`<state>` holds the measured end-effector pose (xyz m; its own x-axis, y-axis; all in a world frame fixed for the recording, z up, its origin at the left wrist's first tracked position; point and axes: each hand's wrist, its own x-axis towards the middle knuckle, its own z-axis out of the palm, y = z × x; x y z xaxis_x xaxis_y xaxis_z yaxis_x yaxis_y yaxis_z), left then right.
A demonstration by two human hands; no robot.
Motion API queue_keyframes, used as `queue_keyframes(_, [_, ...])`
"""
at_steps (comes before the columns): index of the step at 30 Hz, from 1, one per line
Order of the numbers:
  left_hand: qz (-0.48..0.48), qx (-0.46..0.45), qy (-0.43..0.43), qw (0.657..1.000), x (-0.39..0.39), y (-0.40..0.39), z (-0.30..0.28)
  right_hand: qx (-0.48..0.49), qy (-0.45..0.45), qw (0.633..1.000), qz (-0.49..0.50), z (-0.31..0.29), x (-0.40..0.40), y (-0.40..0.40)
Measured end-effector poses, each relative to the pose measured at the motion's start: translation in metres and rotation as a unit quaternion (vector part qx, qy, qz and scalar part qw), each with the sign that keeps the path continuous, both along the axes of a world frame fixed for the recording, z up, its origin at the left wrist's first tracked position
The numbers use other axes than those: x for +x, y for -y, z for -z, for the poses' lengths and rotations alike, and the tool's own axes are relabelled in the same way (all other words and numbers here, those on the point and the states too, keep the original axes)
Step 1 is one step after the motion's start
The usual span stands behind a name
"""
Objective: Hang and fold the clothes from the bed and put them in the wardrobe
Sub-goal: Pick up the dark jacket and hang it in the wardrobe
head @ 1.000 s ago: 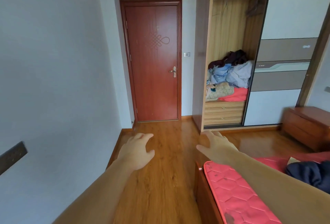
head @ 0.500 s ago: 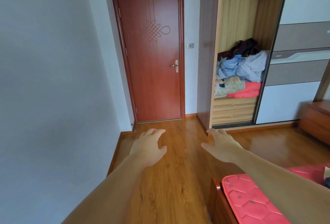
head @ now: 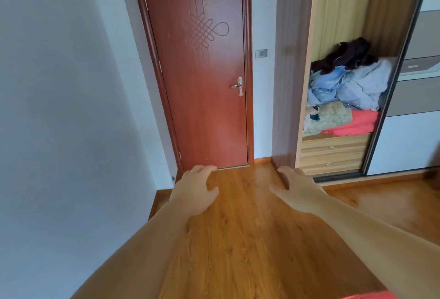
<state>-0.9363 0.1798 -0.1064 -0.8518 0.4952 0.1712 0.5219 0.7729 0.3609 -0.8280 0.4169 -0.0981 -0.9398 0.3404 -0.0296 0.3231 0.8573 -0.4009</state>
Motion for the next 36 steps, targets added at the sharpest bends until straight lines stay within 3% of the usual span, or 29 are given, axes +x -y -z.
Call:
queue_keyframes(4, [0.039,-0.001,-0.012,0.999,-0.068,-0.052,-0.007,-0.006,-0.013,0.999,0.041,-0.004,-0.05,-0.043])
queue_keyframes(9, [0.087,0.068,-0.004,0.994,-0.16,-0.129,0.006,-0.067,-0.048,0.99,0.116,0.013,-0.12,-0.101])
queue_keyframes(14, [0.184,0.03,0.002,0.982,-0.274,-0.215,0.014,-0.07,-0.089,0.977,0.181,0.021,-0.204,-0.155])
queue_keyframes(20, [0.248,0.031,0.016,0.968,-0.385,-0.312,0.009,-0.049,-0.078,0.956,0.278,0.011,-0.263,-0.22])
queue_keyframes(29, [0.425,-0.012,0.032,0.904,-0.376,-0.529,0.041,-0.037,-0.079,0.908,0.409,0.038,-0.236,-0.366])
queue_keyframes(36, [0.462,-0.054,0.005,0.885,-0.361,-0.715,0.05,-0.086,-0.121,0.87,0.47,0.075,-0.229,-0.529])
